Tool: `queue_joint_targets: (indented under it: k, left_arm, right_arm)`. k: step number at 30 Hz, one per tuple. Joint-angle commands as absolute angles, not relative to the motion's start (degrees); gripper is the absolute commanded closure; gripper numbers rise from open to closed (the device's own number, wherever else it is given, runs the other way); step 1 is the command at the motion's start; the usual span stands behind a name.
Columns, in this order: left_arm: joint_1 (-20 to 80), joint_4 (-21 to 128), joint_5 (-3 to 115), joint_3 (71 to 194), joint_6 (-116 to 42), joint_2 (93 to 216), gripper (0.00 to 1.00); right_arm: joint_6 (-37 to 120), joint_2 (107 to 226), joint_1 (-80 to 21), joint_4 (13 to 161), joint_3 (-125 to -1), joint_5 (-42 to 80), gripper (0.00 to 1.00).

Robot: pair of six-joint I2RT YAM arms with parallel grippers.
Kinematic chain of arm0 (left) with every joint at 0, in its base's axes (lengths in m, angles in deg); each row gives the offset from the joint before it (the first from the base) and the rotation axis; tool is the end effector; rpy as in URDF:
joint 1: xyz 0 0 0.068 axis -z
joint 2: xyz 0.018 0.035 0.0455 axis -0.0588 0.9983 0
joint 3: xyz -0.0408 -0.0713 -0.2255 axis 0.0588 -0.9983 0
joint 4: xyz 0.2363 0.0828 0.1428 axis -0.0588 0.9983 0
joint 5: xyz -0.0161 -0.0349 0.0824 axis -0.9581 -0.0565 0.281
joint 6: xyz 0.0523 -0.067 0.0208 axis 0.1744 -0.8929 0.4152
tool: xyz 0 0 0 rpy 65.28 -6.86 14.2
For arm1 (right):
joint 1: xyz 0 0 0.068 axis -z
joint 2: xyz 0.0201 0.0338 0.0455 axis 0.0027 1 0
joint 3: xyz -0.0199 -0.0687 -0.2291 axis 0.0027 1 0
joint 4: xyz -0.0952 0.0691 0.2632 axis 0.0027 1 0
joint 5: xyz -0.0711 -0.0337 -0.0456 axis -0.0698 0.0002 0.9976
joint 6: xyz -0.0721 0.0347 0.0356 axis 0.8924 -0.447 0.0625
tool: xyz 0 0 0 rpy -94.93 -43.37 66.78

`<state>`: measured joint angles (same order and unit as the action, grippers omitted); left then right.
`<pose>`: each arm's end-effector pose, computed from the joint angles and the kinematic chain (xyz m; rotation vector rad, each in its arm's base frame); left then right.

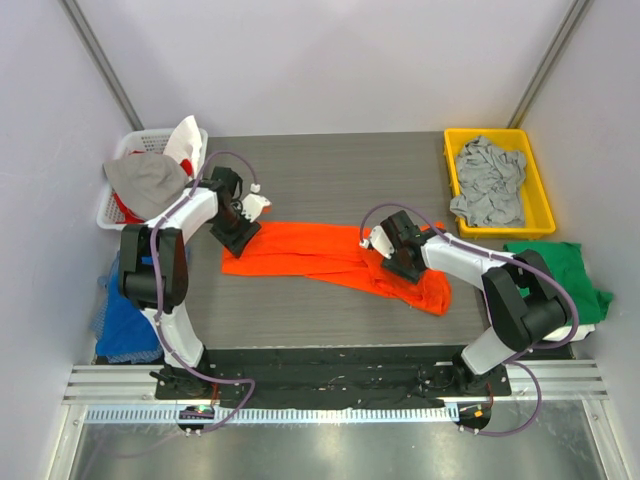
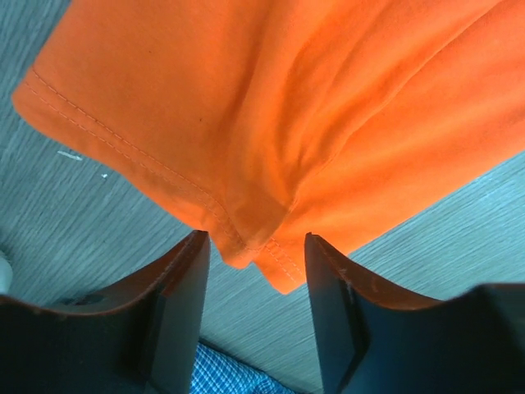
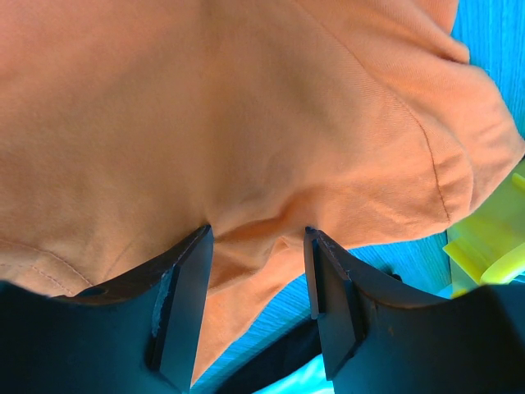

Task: Fold and stack the t-shirts
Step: Fold the tshirt

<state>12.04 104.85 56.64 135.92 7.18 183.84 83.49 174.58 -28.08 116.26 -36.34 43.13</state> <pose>0.3700 -0.0670 0.1044 1.0511 2.7292 -0.1349 0.2878 0.1273 0.0708 -1.3993 2.4133 -0.4397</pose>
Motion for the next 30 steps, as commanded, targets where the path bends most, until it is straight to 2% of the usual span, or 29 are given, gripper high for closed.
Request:
queue_joint_targets:
  k: [1, 12, 17, 24, 27, 28, 30]
  left_arm:
    - [12.2, 103.5, 57.1, 137.2, 8.5, 184.5, 0.48]
    - [12.1, 104.2, 56.4, 137.3, 8.6, 186.3, 0.52]
    - [12.2, 104.1, 56.9, 138.0, 8.6, 187.5, 0.67]
    - [12.2, 104.6, 56.7, 139.8, 8.3, 189.3, 0.82]
    - [12.2, 104.9, 56.5, 140.2, 8.2, 189.6, 0.92]
    - [12.2, 105.0, 56.5, 140.4, 8.2, 189.6, 1.00]
    - [12.2, 105.3, 56.3, 140.9, 8.0, 189.4, 1.00]
  right_arm:
    - [82.8, 172.6, -28.3, 115.9, -36.0, 43.6, 0.43]
    - [83.1, 173.1, -28.4, 115.6, -35.5, 44.0, 0.44]
    - [83.0, 173.2, -28.3, 115.5, -35.5, 44.1, 0.44]
    - [83.2, 173.0, -28.4, 115.5, -34.7, 44.5, 0.44]
    - [83.3, 172.8, -28.4, 115.5, -34.6, 44.7, 0.44]
    - [83.4, 172.7, -28.3, 115.5, -34.6, 44.8, 0.44]
    - [83.6, 173.2, -28.4, 115.5, -34.5, 44.9, 0.44]
